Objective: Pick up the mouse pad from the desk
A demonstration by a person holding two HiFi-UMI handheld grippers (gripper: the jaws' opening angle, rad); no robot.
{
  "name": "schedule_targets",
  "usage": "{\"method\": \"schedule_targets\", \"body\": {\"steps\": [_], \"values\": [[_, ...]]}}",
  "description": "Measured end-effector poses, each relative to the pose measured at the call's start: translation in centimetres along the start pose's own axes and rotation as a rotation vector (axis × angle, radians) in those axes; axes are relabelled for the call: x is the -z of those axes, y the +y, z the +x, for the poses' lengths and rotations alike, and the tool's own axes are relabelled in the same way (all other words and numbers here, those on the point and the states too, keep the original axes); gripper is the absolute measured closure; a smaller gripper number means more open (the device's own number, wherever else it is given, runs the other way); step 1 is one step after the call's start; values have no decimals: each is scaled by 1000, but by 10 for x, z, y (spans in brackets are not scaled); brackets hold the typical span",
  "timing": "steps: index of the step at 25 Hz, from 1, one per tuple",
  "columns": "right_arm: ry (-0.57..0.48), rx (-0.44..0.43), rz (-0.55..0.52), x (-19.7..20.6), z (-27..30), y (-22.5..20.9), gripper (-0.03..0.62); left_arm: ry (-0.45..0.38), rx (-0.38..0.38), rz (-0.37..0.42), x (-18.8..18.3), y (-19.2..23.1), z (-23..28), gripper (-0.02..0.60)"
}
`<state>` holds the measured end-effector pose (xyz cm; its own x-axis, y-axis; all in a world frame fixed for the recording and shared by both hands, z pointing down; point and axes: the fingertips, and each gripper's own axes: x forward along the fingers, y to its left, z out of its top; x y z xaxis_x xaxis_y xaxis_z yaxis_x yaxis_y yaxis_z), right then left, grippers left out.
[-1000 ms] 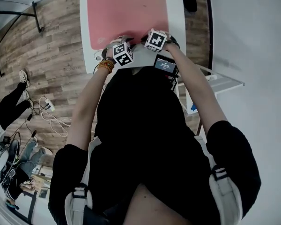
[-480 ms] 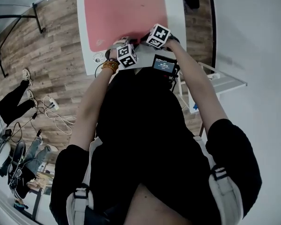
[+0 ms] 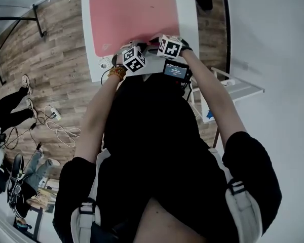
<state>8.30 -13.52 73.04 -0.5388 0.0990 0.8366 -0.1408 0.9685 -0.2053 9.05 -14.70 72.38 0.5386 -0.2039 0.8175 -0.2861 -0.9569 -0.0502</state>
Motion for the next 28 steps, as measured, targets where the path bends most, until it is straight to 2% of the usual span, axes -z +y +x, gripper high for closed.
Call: {"method": "schedule_targets", "body": {"steps": [2,4,6,7,9,11,13,14,16,18,19,21,24,28], "values": [[44,77,-50,-2,4,-11,400,-36,-9,-14,-3,6,-7,563],[69,140,-77,-5,5,-22,504,-93,-18,-26,-8,10,-14,563],[64,174,-84,-9,0,-27,533,-142,-34,-41,-9,16,-20,560],[50,191,-86,-13,-4,-30,543,-135,-44,-32,-5,18,-22,544],[14,226,-79,-22,-14,-36,546,-52,-75,30,14,22,-20,450],[-13,247,-68,-28,-19,-39,544,64,-176,80,42,37,-20,445],[-24,273,-77,-31,-20,-40,545,159,-309,41,73,62,-31,494],[-24,289,-85,-31,-21,-41,542,180,-353,0,84,73,-38,494],[-3,305,-93,-26,-19,-44,501,166,-386,-49,90,83,-49,514],[52,278,-86,-15,-10,-41,386,125,-384,-74,85,84,-56,526],[78,260,-80,-9,-3,-38,346,104,-374,-112,83,85,-57,526],[103,256,-71,-3,6,-35,341,77,-347,-189,83,85,-57,526],[111,300,-87,-5,8,-36,346,67,-309,-226,86,85,-55,526],[80,319,-99,-19,1,-36,341,31,-250,-319,88,92,-62,529]]}}
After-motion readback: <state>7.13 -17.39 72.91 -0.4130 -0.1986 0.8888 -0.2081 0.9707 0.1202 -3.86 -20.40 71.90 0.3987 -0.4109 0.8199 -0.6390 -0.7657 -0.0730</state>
